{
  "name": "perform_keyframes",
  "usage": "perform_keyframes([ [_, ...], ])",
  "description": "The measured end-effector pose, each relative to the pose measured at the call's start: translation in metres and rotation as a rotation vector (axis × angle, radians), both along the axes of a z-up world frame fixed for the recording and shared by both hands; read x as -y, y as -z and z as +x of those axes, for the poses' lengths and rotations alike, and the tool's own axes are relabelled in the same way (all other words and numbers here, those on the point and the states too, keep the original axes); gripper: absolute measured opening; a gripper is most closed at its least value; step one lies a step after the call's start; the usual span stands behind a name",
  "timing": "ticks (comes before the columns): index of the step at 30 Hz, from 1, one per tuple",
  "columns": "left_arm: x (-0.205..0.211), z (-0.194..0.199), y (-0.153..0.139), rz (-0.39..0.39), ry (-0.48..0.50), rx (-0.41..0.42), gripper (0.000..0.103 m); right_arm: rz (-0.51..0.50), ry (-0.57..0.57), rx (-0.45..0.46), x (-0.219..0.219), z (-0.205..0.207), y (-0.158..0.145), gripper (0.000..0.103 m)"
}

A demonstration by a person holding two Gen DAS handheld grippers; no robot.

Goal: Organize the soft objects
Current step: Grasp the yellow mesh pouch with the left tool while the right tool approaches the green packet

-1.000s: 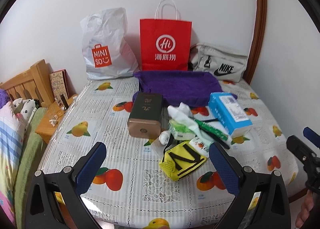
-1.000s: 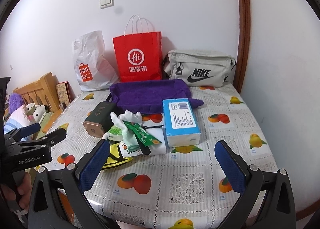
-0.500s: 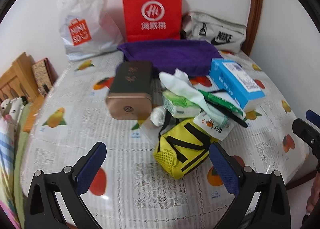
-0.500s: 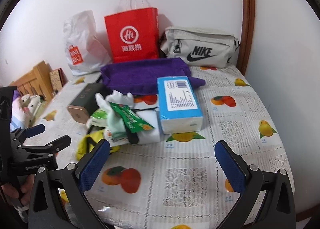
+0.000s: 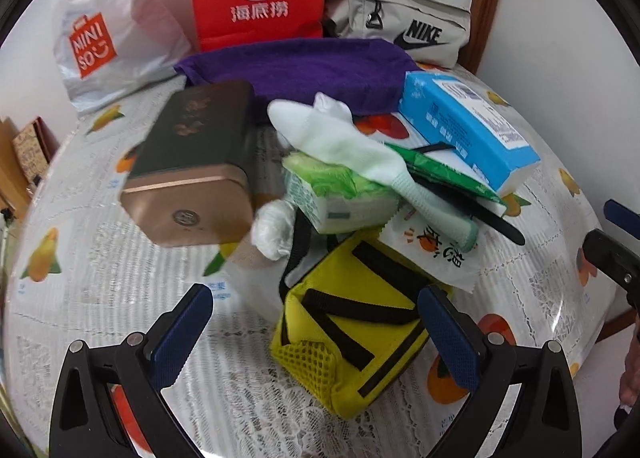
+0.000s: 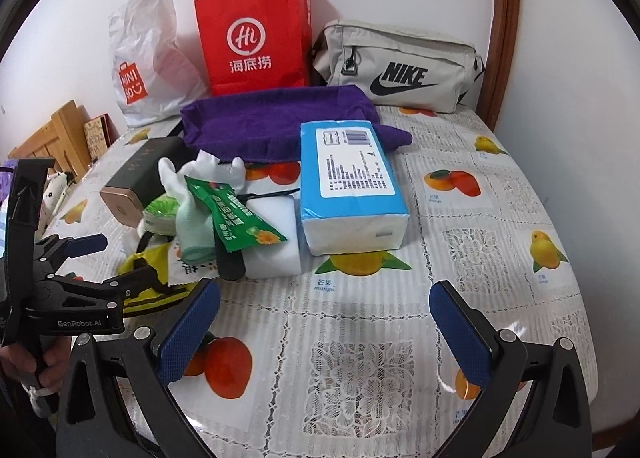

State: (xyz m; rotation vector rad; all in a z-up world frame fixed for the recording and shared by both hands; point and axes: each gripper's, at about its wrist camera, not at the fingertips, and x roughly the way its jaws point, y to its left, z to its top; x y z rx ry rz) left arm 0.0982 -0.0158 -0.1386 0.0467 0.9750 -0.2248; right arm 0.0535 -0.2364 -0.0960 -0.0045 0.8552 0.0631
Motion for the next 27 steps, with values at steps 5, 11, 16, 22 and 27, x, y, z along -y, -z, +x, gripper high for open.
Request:
perform_keyframes([
  [5, 0.003, -0.008, 0.010, -0.056, 0.072, -0.035, 0.102, -0.011, -0.011, -0.017, 0.001, 0.004, 0.009, 0.103],
  [11, 0.022, -0.031, 0.016, -0.093, 0.185, -0.066, 0.099, 0.004, -0.005, -0.029, 0.006, 0.005, 0.016, 0.103],
  [16, 0.031, -0.043, 0.009, -0.027, 0.200, -0.033, 0.099, 0.008, -0.001, -0.028, 0.009, 0.004, 0.018, 0.103],
  [22, 0.028, -0.024, 0.006, 0.025, 0.163, -0.010, 0.099, 0.030, 0.012, -0.031, 0.017, 0.006, 0.021, 0.103],
  [27, 0.047, -0.013, 0.019, 0.096, 0.195, -0.010, 0.098, 0.030, 0.014, -0.039, 0.021, 0.008, 0.025, 0.103],
])
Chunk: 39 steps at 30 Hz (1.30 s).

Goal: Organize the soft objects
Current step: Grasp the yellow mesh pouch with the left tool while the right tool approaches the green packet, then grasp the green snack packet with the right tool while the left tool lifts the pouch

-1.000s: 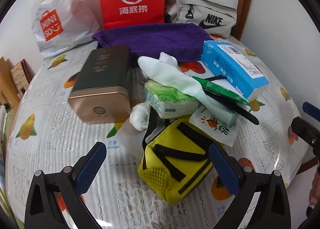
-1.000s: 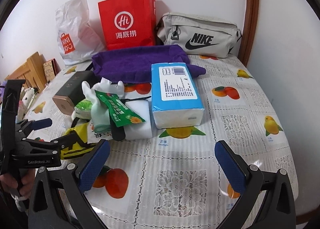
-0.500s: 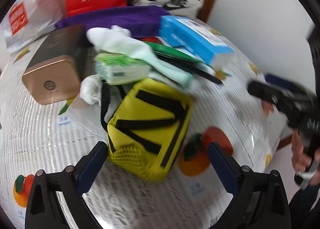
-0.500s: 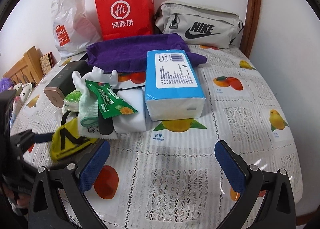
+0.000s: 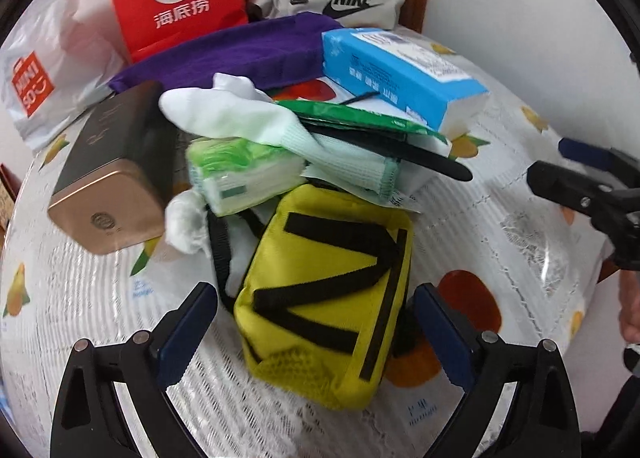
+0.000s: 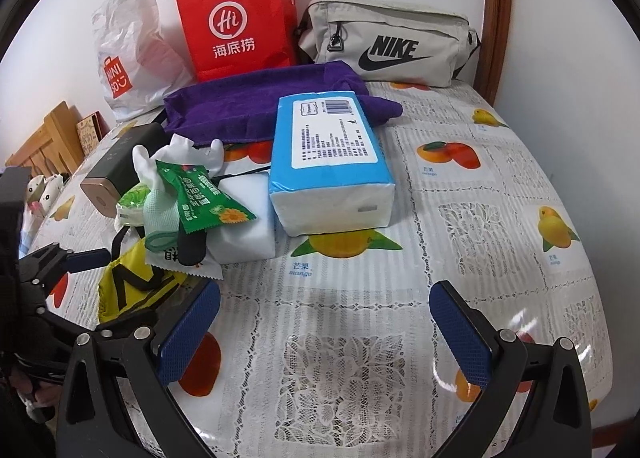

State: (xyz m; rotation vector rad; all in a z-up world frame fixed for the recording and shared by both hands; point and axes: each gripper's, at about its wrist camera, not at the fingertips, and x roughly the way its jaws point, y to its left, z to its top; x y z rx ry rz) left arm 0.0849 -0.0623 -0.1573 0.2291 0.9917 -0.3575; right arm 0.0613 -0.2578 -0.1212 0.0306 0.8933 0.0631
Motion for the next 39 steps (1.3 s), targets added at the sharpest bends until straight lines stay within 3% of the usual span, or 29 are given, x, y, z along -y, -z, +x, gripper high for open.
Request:
perform_keyframes([
  [2, 0.004, -0.001, 0.002, 0.029, 0.014, 0.012, 0.078, -0.002, 0.004, -0.006, 0.002, 0.001, 0.002, 0.103],
  [5, 0.003, -0.005, -0.005, 0.045, 0.020, 0.033, 0.067, 0.009, 0.008, -0.009, 0.005, 0.001, 0.002, 0.103],
  [14, -0.045, -0.026, -0.021, -0.013, -0.125, 0.029, 0.064, 0.109, -0.067, 0.011, -0.007, 0.004, -0.002, 0.103],
  [17, -0.064, -0.027, -0.024, 0.014, -0.188, 0.057, 0.064, 0.106, -0.092, 0.027, -0.018, 0.008, -0.005, 0.101],
  [23, -0.097, -0.017, -0.023, -0.040, -0.276, 0.054, 0.064, 0.107, -0.215, 0.096, -0.050, 0.033, -0.020, 0.098],
  [26, -0.103, -0.009, -0.017, -0.065, -0.302, 0.035, 0.064, 0.109, -0.269, 0.094, -0.067, 0.054, -0.022, 0.088],
  [32, -0.118, -0.002, -0.015, -0.116, -0.317, 0.028, 0.064, 0.076, -0.329, -0.012, -0.089, 0.092, -0.006, 0.070],
  [37, -0.129, 0.008, -0.010, -0.170, -0.334, 0.005, 0.064, 0.048, -0.372, -0.098, -0.100, 0.105, 0.011, 0.058],
  [39, -0.131, 0.010, -0.009, -0.200, -0.328, -0.004, 0.064, -0.010, -0.381, -0.087, -0.106, 0.105, 0.015, 0.053],
])
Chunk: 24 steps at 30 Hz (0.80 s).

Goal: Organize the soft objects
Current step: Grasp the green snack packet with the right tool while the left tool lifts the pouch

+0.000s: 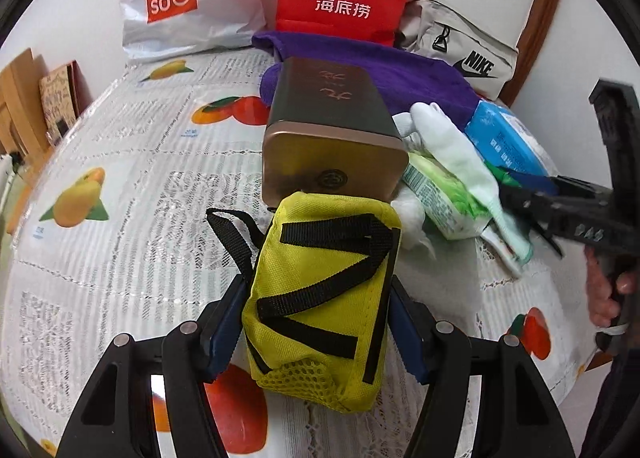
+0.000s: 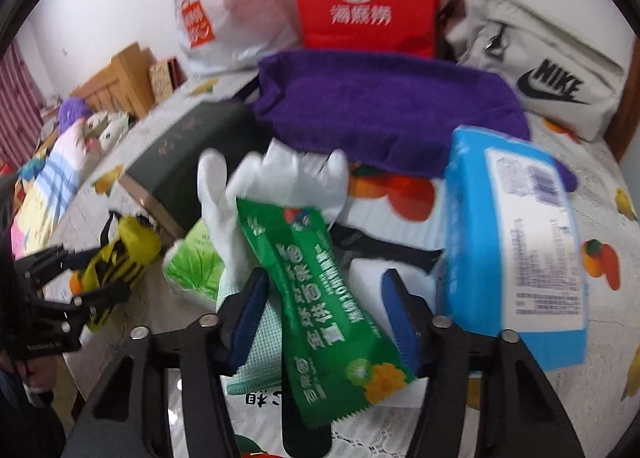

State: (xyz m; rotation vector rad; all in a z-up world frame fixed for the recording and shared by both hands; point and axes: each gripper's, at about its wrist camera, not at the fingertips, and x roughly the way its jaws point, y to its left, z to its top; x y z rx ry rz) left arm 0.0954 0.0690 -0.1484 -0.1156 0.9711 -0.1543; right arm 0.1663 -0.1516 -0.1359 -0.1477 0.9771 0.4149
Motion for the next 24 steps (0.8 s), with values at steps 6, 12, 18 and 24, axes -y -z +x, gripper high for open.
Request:
perform_keyframes([
  [6, -0.002, 0.003, 0.002, -0.027, 0.015, -0.003, 0.064, 0.066, -0.008, 0.021, 0.007, -0.005, -0.016, 0.029],
  [12, -0.001, 0.002, 0.001, -0.034, 0.003, -0.003, 0.065, 0.117, 0.036, 0.061, 0.026, -0.026, -0.037, 0.029],
  [18, 0.001, -0.007, -0.004, -0.008, -0.021, 0.004, 0.064, 0.103, 0.087, 0.086, 0.055, -0.076, -0.047, 0.029],
  [24, 0.003, -0.016, -0.013, 0.004, -0.045, 0.021, 0.064, 0.075, 0.194, 0.048, 0.097, -0.113, -0.022, 0.029],
])
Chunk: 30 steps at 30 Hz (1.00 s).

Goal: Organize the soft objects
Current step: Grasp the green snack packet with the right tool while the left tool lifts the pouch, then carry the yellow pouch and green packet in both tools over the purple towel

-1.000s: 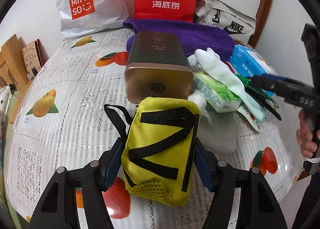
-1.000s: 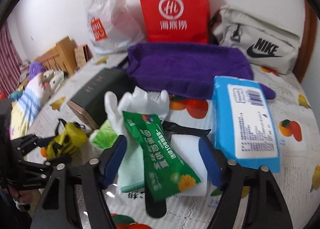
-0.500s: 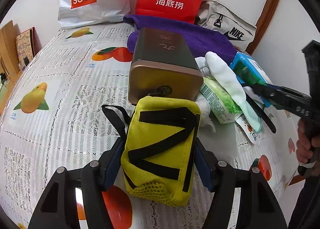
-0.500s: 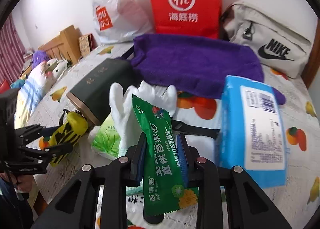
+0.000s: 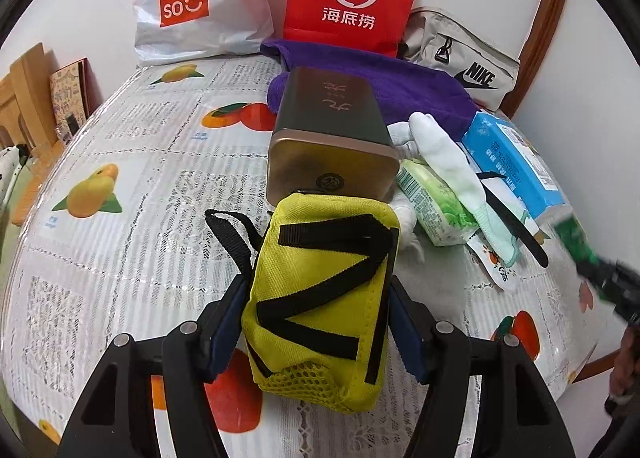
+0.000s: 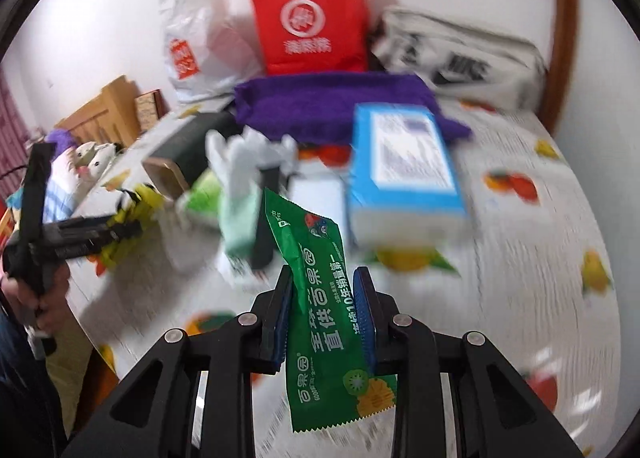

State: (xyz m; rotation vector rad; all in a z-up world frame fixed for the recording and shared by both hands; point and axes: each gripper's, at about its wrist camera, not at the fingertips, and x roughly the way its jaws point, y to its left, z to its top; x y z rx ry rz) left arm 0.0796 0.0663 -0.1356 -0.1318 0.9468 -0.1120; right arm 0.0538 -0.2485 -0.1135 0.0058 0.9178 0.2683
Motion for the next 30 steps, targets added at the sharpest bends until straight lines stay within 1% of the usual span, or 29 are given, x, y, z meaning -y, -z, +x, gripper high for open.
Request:
perform_keyframes([
  [3, 0.002, -0.004, -0.005, 0.004, -0.008, 0.006, 0.064, -0.013, 0.056, -0.030, 0.017, -0.007, 0.017, 0.029],
  [5, 0.004, -0.008, -0.010, 0.014, -0.008, 0.013, 0.064, -0.009, 0.074, -0.042, 0.025, -0.010, 0.026, 0.029],
  [8, 0.008, -0.013, -0.021, 0.028, -0.009, 0.024, 0.064, 0.004, 0.083, -0.047, 0.031, -0.012, 0.034, 0.029],
  [10, 0.010, -0.015, -0.029, 0.039, -0.009, 0.031, 0.064, 0.025, 0.084, -0.041, 0.032, -0.012, 0.032, 0.029],
  [14, 0.014, -0.017, -0.044, 0.041, -0.009, 0.047, 0.064, 0.049, 0.069, -0.020, 0.029, -0.012, 0.022, 0.029],
  [17, 0.016, -0.014, -0.057, 0.041, -0.014, 0.061, 0.064, 0.057, 0.052, 0.006, 0.026, -0.011, 0.007, 0.029],
  [21, 0.018, -0.005, -0.075, 0.037, -0.007, 0.085, 0.064, 0.062, 0.031, 0.058, 0.022, -0.005, -0.019, 0.029],
  [25, 0.019, 0.008, -0.089, 0.032, -0.014, 0.099, 0.064, 0.062, 0.011, 0.104, 0.016, 0.010, -0.042, 0.029],
  [30, 0.018, 0.031, -0.098, 0.029, -0.027, 0.097, 0.064, 0.064, -0.004, 0.122, 0.005, 0.042, -0.055, 0.029],
])
